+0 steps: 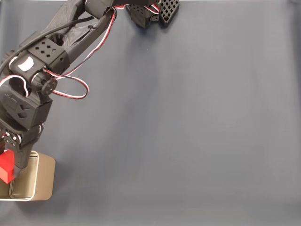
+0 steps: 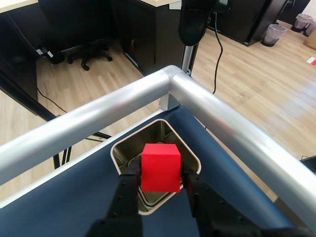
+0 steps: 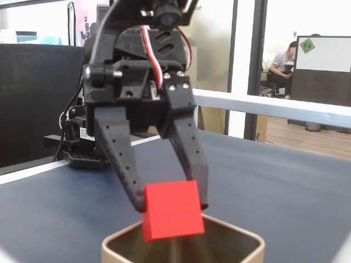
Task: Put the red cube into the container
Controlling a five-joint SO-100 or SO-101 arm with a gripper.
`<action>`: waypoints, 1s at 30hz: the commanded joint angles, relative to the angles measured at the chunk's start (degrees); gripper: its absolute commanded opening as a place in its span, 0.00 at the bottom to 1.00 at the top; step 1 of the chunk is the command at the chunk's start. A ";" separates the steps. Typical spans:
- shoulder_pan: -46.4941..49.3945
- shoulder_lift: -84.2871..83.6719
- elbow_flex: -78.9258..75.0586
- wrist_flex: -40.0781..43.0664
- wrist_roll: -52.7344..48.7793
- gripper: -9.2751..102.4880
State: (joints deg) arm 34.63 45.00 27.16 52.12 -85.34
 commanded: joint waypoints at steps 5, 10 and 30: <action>0.18 0.44 -5.01 -1.41 2.02 0.14; 0.00 0.18 -6.15 -1.41 2.99 0.21; -0.09 -0.18 -6.42 -1.93 2.64 0.30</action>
State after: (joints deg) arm 34.54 43.95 23.99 51.24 -82.79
